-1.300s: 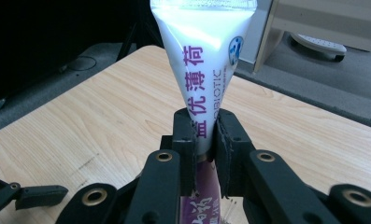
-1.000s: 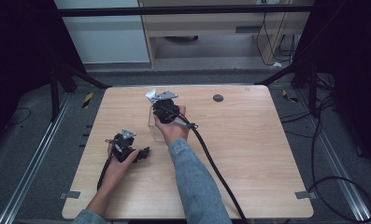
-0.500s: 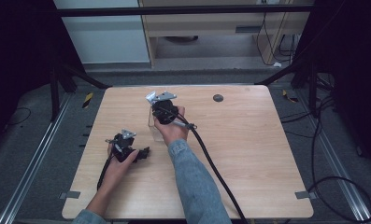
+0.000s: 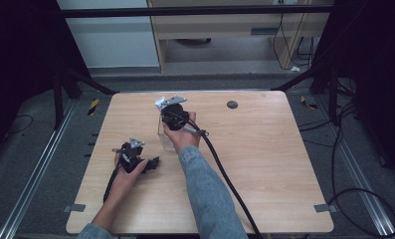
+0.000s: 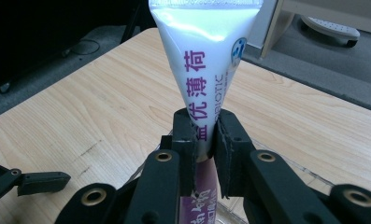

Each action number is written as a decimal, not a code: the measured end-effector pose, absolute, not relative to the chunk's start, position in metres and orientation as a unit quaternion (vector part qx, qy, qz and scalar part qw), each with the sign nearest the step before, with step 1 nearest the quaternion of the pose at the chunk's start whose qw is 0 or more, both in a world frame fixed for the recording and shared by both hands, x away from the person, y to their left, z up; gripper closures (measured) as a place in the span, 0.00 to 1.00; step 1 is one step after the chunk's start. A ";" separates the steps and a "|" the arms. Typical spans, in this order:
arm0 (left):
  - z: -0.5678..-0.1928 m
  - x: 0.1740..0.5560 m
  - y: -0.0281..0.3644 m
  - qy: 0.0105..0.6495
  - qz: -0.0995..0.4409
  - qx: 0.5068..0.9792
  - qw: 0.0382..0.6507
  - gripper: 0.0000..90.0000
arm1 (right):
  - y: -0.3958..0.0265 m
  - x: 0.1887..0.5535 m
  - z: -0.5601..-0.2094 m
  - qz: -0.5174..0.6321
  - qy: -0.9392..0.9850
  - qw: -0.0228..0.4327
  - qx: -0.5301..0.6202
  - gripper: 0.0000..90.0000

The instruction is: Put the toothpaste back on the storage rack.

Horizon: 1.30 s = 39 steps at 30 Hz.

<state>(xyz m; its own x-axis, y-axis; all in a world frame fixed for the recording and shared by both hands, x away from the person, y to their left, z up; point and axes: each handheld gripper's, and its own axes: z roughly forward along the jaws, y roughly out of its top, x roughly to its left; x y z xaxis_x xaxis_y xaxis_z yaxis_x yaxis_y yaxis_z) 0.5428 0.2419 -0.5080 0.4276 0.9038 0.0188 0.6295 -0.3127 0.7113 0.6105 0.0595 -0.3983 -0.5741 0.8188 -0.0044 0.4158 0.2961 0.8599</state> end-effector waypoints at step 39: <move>-0.508 0.543 0.242 0.488 0.213 0.783 0.322 0.00 | 0.066 0.615 -0.399 0.435 0.776 0.225 0.399 0.84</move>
